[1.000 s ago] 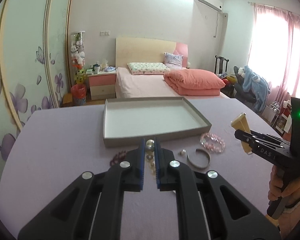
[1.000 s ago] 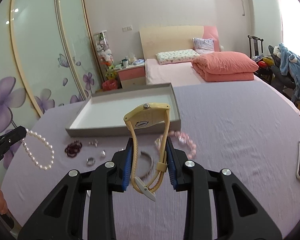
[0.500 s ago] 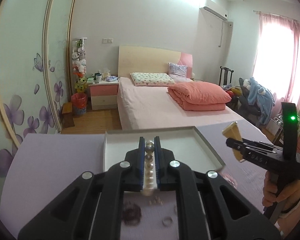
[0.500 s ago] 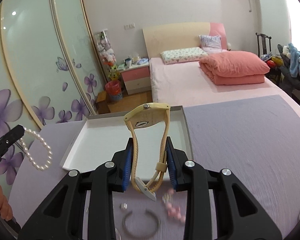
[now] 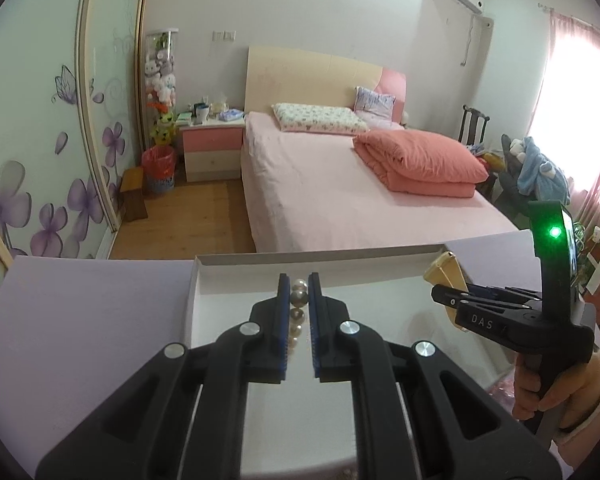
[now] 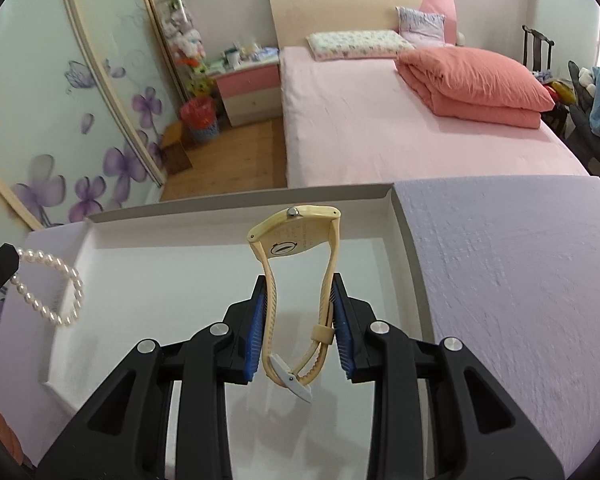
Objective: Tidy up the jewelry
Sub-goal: 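Carry the watch and pearl bracelet into the white tray and open both tools, then withdraw both tools from the tray back over the remaining jewelry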
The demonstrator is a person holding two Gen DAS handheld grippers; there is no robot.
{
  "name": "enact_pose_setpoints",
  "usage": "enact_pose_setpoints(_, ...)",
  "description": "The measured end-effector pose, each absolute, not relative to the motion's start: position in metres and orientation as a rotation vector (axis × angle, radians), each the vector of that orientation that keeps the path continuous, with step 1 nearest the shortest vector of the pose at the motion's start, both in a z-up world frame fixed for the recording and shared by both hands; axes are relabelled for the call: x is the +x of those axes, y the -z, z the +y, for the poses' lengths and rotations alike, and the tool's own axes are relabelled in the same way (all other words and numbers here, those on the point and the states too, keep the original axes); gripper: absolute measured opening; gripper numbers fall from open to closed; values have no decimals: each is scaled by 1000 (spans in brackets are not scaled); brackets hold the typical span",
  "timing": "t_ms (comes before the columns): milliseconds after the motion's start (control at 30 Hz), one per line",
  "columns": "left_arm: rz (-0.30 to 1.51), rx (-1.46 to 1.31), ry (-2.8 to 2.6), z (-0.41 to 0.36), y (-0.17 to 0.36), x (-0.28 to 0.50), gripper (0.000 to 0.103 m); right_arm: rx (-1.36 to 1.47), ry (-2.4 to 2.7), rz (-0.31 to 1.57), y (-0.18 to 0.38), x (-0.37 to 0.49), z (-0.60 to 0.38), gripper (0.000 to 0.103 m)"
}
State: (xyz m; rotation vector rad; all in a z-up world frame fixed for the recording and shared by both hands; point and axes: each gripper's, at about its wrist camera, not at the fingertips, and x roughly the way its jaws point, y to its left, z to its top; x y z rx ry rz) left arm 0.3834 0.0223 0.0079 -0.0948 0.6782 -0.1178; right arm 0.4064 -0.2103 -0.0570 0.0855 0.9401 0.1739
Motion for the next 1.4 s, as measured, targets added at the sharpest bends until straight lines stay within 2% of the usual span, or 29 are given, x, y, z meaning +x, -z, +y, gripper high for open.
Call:
enact_pose_setpoints(300, 716, -99, 109, 24, 17, 408, 10, 54, -149, 977, 69, 424, -205, 33)
enact_pose_setpoints(500, 734, -103, 99, 20, 22, 414, 10, 52, -160, 987, 69, 420, -203, 47)
enact_pose_setpoints(700, 750, -116, 82, 24, 26, 418, 11, 71, -170, 979, 66, 413, -211, 48)
enact_pose_setpoints(767, 752, -124, 73, 28, 27, 419, 19, 79, -171, 970, 63, 408, -214, 49)
enact_pose_setpoints(833, 753, -141, 60, 33, 26, 418, 40, 85, -173, 954, 60, 403, -218, 54)
enact_pose_setpoints(867, 749, -151, 50, 36, 24, 414, 43, 91, -172, 938, 56, 399, -220, 56)
enact_pose_setpoints(933, 740, -156, 38, 42, 20, 404, 44, 105, -184, 911, 48, 391, -226, 62)
enact_pose_setpoints(1200, 667, -113, 9, 67, -7, 327, 52, 152, -210, 816, 16, 339, -255, 62)
enact_pose_setpoints(1333, 644, -117, -5, 76, -14, 273, 62, 133, -208, 773, 7, 302, -268, 62)
enact_pose_setpoints(1400, 638, -124, -5, 77, -15, 252, 63, 123, -210, 762, 6, 282, -273, 62)
